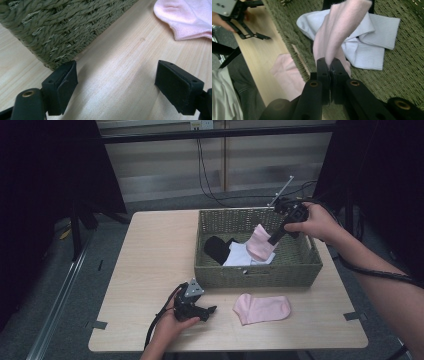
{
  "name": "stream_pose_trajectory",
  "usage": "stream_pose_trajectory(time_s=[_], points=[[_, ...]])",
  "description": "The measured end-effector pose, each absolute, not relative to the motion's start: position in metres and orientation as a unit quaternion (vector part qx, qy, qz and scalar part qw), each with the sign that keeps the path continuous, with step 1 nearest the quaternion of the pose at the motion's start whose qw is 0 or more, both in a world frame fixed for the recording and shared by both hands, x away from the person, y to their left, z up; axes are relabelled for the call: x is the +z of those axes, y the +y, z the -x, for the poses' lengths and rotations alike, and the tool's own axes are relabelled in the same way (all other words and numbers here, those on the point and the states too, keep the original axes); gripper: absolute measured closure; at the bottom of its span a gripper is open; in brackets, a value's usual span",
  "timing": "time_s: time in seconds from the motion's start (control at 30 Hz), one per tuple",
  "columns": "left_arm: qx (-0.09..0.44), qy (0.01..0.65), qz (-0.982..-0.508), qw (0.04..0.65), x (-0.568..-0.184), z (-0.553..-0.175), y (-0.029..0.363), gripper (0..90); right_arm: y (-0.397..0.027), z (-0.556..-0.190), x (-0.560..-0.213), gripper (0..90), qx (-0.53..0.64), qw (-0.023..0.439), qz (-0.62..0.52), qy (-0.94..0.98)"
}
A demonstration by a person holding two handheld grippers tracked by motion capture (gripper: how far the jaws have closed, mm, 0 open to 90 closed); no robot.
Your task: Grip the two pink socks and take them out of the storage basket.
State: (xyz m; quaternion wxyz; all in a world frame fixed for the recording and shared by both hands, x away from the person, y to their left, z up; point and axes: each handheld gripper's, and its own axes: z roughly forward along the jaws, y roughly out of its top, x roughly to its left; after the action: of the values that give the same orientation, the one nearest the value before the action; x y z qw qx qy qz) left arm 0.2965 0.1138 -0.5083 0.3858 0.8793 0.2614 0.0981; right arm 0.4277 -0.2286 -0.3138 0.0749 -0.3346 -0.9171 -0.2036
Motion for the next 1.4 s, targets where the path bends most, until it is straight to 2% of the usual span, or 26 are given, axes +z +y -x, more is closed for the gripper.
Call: stream_pose_trajectory(time_s=[0.63,1.4], points=[[0.097,0.261,-0.879,0.387,-0.508,-0.297,0.114,17.6,-0.236,-0.404,-0.266,87.2,-0.218,0.072,0.311,-0.922],[0.098,0.262,-0.879,0.387,-0.508,-0.296,0.114,17.6,-0.226,-0.361,-0.253,87.1,-0.246,0.085,0.257,-0.930]])
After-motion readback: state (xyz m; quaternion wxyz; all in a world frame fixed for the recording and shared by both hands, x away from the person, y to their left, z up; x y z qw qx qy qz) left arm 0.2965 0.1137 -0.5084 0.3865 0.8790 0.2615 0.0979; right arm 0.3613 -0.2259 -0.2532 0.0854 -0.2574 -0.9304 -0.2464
